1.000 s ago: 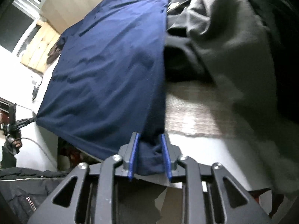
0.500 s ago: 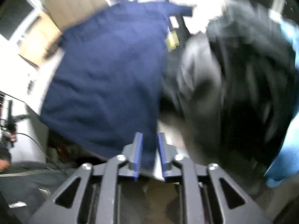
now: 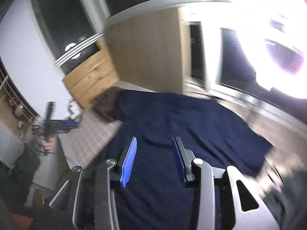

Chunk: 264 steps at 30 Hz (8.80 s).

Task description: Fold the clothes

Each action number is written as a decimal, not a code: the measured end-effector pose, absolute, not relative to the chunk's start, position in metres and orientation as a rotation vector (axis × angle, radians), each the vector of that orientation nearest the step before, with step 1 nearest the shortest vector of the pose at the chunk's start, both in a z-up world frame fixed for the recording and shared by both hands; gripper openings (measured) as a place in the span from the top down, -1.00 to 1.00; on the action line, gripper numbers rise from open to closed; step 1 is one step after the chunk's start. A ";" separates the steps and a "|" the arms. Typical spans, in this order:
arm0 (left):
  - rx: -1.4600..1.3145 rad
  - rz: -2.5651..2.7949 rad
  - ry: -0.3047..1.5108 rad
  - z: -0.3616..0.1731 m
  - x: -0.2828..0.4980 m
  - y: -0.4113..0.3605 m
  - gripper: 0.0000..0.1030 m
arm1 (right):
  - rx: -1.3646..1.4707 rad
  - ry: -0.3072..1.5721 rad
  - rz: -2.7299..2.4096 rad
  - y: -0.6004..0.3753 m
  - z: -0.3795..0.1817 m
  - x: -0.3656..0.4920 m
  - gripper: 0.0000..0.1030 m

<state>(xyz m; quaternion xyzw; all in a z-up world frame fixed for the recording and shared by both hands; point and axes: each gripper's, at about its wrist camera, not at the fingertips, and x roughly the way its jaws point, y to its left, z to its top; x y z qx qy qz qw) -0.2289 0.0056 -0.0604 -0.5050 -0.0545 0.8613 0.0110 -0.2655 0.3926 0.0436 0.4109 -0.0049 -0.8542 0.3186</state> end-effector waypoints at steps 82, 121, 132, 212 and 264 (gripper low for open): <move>-1.295 2.492 -0.176 -0.128 -0.363 -0.008 0.97 | 1.402 -0.077 -2.026 0.039 -0.125 -0.546 0.93; -1.327 2.422 -0.249 -0.148 -0.323 -0.003 0.71 | 1.542 0.417 -1.954 0.008 -0.171 -0.507 0.89; -1.288 2.398 -0.311 -0.149 -0.333 0.000 0.61 | 1.388 0.068 -1.973 0.009 -0.106 -0.536 0.93; -1.309 2.425 -0.266 -0.151 -0.337 -0.020 0.59 | 1.625 0.427 -1.912 -0.062 -0.146 -0.532 0.48; -1.095 2.424 -0.249 -0.109 -0.352 0.011 0.92 | 1.466 -0.010 -2.035 0.028 -0.119 -0.560 0.89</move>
